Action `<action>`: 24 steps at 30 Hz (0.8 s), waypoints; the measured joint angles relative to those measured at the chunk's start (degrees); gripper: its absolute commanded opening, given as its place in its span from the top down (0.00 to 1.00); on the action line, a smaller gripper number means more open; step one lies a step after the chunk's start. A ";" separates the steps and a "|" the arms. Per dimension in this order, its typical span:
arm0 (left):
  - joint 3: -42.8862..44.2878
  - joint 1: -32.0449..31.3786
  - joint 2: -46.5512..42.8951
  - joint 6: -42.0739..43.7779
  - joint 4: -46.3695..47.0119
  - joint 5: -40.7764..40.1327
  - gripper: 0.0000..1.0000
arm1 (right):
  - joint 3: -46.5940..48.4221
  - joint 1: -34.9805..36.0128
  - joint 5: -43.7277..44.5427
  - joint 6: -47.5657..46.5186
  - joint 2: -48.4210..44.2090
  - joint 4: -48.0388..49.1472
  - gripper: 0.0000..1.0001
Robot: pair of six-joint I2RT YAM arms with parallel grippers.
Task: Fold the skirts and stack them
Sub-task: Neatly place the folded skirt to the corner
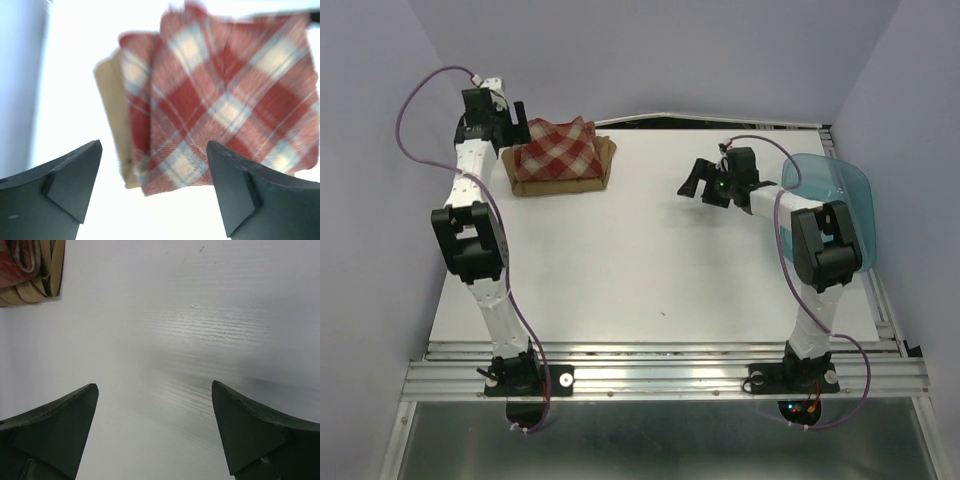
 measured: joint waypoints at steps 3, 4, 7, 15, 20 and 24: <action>3.93 0.20 -5.49 3.19 -0.63 -1.31 0.01 | 1.64 -0.09 1.42 -3.50 -2.73 -3.54 0.00; 4.74 0.31 -6.58 3.80 -0.68 -1.27 0.01 | 2.08 -0.31 1.64 -4.17 -3.50 -4.26 0.00; 8.11 0.37 -11.54 6.47 -1.77 -0.61 0.01 | 2.62 -1.70 1.81 -6.82 -7.17 -6.73 0.00; 0.59 -0.07 -24.11 13.44 -5.62 9.35 0.01 | 0.33 -9.31 4.87 -16.63 -20.90 -14.01 0.00; -25.20 -2.10 -35.06 16.72 -5.57 12.35 0.01 | -6.71 -8.52 5.66 -24.52 -30.99 -19.80 0.00; -39.69 -5.64 -39.93 17.62 -5.22 12.31 0.01 | -12.63 -8.24 4.85 -28.89 -37.11 -24.35 0.00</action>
